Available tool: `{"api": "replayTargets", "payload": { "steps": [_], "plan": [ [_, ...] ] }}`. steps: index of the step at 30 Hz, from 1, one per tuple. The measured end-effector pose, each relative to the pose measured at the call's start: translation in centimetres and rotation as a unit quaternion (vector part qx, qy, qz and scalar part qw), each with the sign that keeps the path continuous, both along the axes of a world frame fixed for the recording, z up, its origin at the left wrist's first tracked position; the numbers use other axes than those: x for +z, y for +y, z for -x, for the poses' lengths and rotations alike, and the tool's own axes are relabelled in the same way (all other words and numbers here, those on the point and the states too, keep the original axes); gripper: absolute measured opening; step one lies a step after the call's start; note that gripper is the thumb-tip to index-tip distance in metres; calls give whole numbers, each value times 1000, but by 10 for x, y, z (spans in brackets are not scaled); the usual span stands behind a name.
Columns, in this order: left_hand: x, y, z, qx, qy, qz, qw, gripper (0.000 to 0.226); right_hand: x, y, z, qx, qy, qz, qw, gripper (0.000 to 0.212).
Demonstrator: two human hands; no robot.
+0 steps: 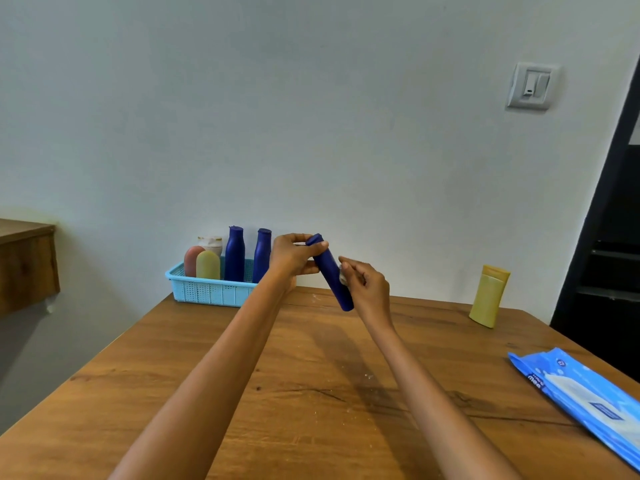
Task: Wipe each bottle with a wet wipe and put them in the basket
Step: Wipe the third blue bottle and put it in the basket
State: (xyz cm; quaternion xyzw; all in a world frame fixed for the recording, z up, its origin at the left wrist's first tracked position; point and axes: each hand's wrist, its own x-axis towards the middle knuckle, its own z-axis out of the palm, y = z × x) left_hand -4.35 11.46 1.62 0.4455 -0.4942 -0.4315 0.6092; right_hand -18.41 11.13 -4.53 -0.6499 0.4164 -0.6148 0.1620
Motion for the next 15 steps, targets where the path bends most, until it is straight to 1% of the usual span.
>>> {"api": "replayTargets", "payload": {
  "steps": [4,6,8,10,15],
  "plan": [
    [1,2,9,-9,18,7,1000,36,28,15,-18,34,-30,75,996,28],
    [5,3,7,-1,31,14,999,36,32,17,-24,47,-42,87,994,28],
    [8,4,1,6,38,29,999,37,26,15,-25,54,-49,70,995,32],
    [8,4,-6,12,55,37,998,39,15,11,-21,40,-35,45,998,33],
    [8,3,-17,31,51,35,998,41,-9,-1,-1,-9,-44,-25,999,22]
  ]
}}
